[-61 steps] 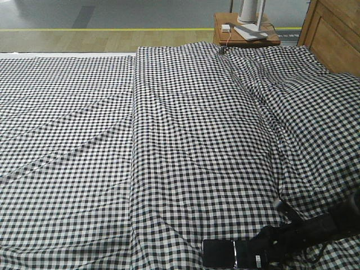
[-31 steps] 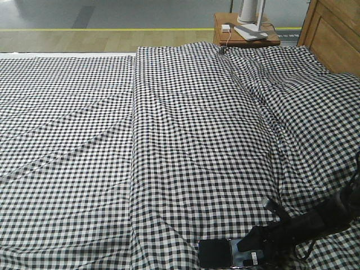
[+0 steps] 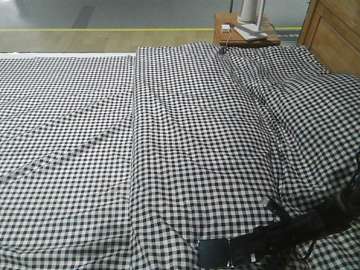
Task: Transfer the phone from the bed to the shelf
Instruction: 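Close the right gripper on the black phone's edge, then lift the held phone up off the bed with the right gripper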
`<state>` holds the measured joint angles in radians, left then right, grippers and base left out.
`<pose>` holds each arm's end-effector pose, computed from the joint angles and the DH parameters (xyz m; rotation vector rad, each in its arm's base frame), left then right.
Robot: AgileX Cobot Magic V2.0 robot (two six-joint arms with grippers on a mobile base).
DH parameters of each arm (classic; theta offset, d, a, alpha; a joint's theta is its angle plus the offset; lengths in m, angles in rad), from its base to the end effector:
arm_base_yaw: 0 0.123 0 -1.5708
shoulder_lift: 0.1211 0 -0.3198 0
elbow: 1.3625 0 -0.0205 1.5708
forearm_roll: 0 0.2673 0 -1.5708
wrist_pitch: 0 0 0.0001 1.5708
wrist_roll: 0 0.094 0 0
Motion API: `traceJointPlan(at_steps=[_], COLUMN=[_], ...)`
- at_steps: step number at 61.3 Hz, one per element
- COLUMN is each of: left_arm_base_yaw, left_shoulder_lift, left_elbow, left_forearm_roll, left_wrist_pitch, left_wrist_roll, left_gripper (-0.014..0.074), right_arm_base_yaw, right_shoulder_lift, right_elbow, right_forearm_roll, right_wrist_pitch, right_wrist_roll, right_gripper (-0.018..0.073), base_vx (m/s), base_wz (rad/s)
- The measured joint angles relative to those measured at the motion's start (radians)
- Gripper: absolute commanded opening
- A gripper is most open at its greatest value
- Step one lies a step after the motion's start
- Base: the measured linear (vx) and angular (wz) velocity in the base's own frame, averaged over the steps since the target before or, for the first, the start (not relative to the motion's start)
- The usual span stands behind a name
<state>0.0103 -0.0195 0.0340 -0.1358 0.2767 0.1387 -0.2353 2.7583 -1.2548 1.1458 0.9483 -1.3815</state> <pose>0.0390 -0.0031 0.1764 0.0247 1.7721 -0.0195 0.3542 -0.0133 -0.1140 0.1002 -2.7986 -1.3381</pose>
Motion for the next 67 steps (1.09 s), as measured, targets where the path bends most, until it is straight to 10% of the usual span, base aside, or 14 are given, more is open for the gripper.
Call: traceJointPlan(at_steps=[67], left_arm_base_yaw=[0.000], left_shoulder_lift=[0.000], left_elbow=[0.000], left_forearm_roll=[0.000], left_wrist_pitch=[0.000], left_wrist_roll=[0.000], left_gripper=[0.0001], right_arm_base_yaw=[-0.078], right_shoulder_lift=[-0.259], right_elbow=[0.003], right_forearm_roll=[-0.072], right_wrist_pitch=[0.178], right_wrist_roll=[0.097], right_gripper=[-0.0004], base_vx=[0.00], base_wz=[0.00])
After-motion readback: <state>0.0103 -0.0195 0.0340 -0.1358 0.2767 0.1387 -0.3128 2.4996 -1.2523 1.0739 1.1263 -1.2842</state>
